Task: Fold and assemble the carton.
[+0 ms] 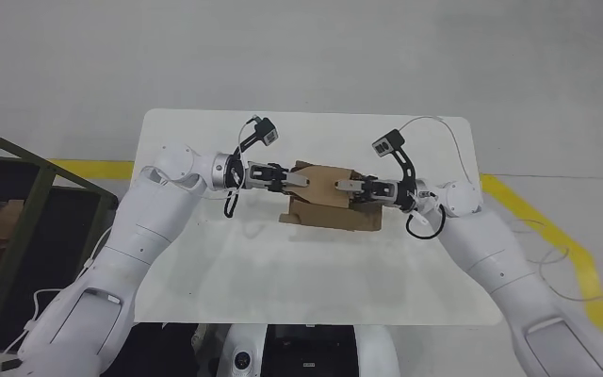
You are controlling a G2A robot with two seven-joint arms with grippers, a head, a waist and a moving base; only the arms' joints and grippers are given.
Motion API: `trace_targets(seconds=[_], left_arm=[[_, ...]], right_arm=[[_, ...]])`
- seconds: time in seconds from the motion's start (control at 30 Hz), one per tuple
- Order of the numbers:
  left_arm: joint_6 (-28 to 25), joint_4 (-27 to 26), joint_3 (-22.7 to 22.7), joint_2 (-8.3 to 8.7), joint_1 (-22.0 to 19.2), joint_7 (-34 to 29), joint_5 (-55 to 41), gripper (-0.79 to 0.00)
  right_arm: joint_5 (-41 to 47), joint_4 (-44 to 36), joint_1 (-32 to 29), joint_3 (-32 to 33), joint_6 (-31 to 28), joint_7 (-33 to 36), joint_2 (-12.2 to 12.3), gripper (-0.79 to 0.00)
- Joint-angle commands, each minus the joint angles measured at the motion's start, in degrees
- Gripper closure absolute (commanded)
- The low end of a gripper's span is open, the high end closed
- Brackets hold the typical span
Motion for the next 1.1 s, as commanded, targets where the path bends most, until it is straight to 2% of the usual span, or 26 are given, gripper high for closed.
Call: trace_targets(seconds=[0.0, 0.13, 0.37, 0.47, 0.53, 0.57, 0.8, 1.07], left_arm=[[0.01, 0.1, -0.02, -0.03, 0.03, 0.01, -0.04, 0.0], [0.05, 0.28, -0.05, -0.09, 0.01, -0.12, -0.04, 0.0], [0.08, 0.44, -0.3, -0.12, 0.0, 0.15, 0.42, -0.006], [0.07, 0.41, -0.52, -0.13, 0.25, -0.09, -0.16, -0.259], [-0.11, -0.02, -0.77, -0.1, 0.46, -0.52, -0.62, -0.357], [-0.2, -0.34, -0.89, -0.07, 0.58, -0.77, -0.73, -0.376], [-0.13, -2.93, -2.16, 0.2, 1.74, -2.51, -2.76, -0.406], [0.39, -6.03, -3.87, 0.67, 3.17, -3.39, -3.45, -0.366]], right_arm=[[-0.14, 0.23, 0.02, 0.0, -0.03, -0.04, -0.2, -0.135], [-0.49, 0.68, 0.1, 0.12, 0.04, 0.03, -0.56, -0.006], [-1.94, 1.86, 0.27, 0.58, 0.1, 0.09, -1.0, 0.0], [-2.34, 2.52, 0.21, 0.76, 0.08, 0.08, -1.21, 0.0], [-3.2, 2.99, 0.26, 0.92, -0.01, -0.01, -1.29, 0.0], [-3.61, 3.17, 0.25, 1.02, -0.13, -0.22, -1.33, 0.0], [-8.11, 3.01, 0.02, 1.81, 0.33, -3.11, -1.43, 0.0], [-11.55, 1.36, -0.96, 2.65, 1.54, -5.39, -1.44, 0.0]])
